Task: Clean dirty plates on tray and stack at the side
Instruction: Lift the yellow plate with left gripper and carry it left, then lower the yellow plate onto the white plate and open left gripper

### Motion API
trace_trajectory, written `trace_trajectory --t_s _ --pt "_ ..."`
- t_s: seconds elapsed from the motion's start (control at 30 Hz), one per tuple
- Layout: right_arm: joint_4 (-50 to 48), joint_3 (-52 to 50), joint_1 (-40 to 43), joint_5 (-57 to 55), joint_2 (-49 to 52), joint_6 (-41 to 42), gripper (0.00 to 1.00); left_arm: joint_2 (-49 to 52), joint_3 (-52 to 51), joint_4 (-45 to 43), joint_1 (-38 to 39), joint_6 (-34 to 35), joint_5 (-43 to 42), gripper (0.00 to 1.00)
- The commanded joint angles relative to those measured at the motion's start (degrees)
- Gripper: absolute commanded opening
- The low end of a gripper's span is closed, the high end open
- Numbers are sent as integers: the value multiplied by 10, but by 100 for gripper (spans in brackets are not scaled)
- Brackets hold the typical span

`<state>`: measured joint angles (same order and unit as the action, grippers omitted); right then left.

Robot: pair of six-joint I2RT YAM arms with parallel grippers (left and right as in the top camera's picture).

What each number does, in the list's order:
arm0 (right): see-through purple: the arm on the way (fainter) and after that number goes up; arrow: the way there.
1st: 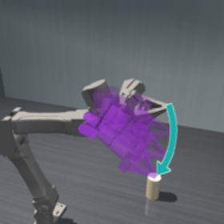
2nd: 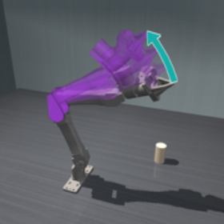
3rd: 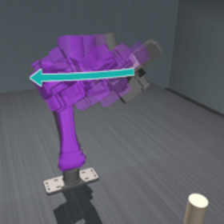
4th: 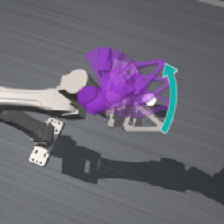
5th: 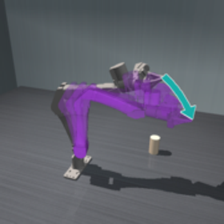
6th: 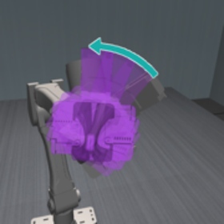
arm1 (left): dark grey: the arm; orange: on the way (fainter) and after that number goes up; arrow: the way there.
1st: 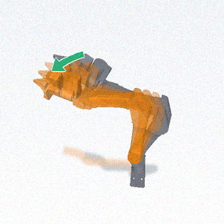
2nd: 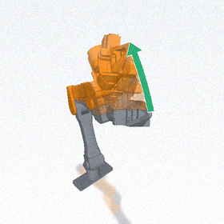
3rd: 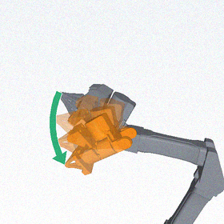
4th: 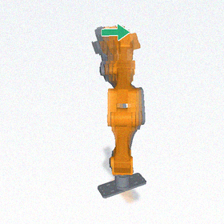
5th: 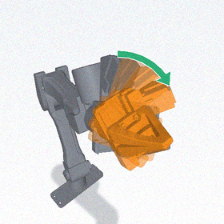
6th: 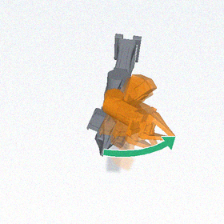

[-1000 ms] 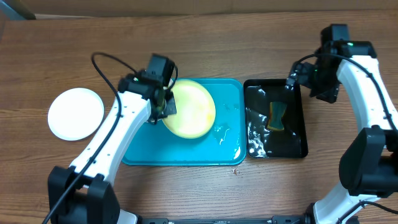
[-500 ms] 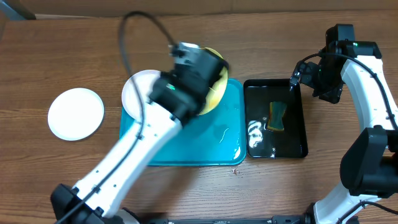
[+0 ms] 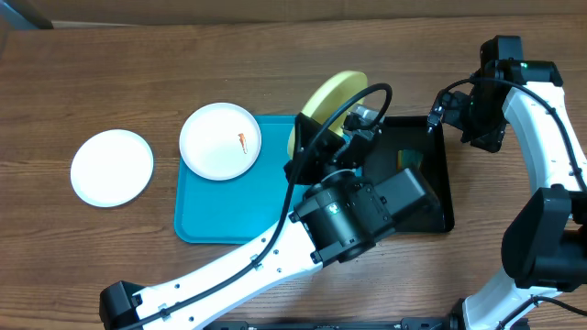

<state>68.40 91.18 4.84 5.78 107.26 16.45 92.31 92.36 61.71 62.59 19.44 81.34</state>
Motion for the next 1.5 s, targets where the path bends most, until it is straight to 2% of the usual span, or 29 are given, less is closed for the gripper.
trace_trajectory --t_s 0.0,0.1,0.27,0.47,0.53,0.63,0.77,0.93,1.03,1.23,1.47 --pt "-2 5 0 3 -8 -1 100 -8 14 -3 -30 13 38 4" --pt "-2 5 0 3 -8 -1 100 -9 14 -3 -76 20 -60 4" --pt "-2 5 0 3 -8 -1 100 -9 14 2 -235 20 -355 4" --pt "-2 5 0 3 -8 -1 100 -9 14 20 -526 19 -675 4" --pt "-2 5 0 3 -8 -1 100 -9 14 33 -641 19 -761 4" --pt "-2 5 0 3 -8 -1 100 -9 14 51 -775 20 -834 4" --pt "-2 5 0 3 -8 -1 100 -8 12 54 -928 20 -885 4" --pt "-2 5 0 3 -8 -1 100 -7 -23 15 -1048 37 -885 4" --pt "-2 5 0 3 -8 -1 100 -7 -71 -28 -1072 48 -884 4" --pt "-2 5 0 3 -8 -1 100 -7 -191 -163 -1072 48 -882 4" --pt "-2 5 0 3 -8 -1 100 -7 -239 -235 -1071 50 -875 4"
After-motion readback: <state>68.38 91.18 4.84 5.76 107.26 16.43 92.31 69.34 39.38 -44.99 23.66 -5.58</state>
